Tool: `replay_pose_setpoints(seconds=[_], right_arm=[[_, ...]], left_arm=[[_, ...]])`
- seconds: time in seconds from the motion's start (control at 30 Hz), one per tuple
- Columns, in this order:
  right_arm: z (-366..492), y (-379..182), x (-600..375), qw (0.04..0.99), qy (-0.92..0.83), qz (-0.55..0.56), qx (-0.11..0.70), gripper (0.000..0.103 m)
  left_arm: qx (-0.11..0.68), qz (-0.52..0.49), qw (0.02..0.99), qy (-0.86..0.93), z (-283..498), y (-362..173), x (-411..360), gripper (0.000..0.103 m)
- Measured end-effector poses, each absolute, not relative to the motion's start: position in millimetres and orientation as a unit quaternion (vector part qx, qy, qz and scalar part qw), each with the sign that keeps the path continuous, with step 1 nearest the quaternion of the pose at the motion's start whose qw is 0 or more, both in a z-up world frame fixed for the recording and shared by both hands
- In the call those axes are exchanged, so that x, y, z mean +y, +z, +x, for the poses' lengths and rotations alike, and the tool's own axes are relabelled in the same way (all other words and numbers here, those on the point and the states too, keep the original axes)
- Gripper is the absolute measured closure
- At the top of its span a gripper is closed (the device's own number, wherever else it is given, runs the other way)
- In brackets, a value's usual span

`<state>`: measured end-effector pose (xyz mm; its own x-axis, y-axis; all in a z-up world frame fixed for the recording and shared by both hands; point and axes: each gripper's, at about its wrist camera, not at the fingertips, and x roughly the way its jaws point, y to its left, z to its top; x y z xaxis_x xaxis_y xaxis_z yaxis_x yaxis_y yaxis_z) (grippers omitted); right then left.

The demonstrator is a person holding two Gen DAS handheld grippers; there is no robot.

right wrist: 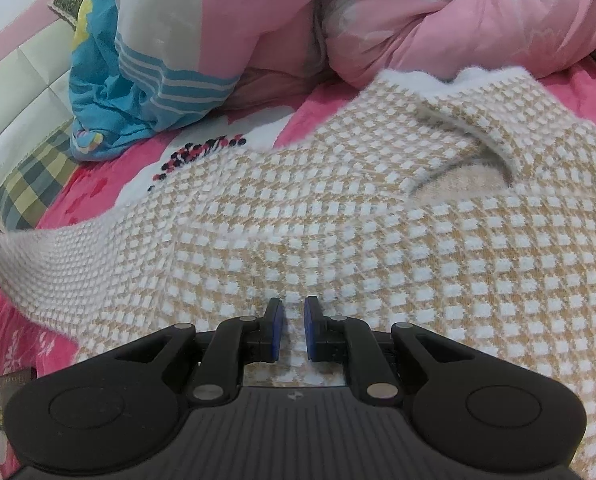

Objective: Fold clothes

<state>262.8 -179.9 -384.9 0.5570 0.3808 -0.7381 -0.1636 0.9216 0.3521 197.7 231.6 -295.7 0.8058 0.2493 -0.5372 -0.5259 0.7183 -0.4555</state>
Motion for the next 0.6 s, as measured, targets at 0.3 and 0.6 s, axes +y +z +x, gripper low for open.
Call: replay_pose_setpoints(seconds=[0.3, 0.6], right_arm=[[255, -374, -212, 0.866, 0.163, 0.18, 0.438, 0.092], [179, -378, -360, 0.853, 0.027, 0.291, 0.431, 0.091]], left_arm=[[0.209, -0.121, 0.968, -0.068, 187, -240, 36, 0.098], [0.426, 0.144, 0.859, -0.243, 144, -364, -120, 0.074]])
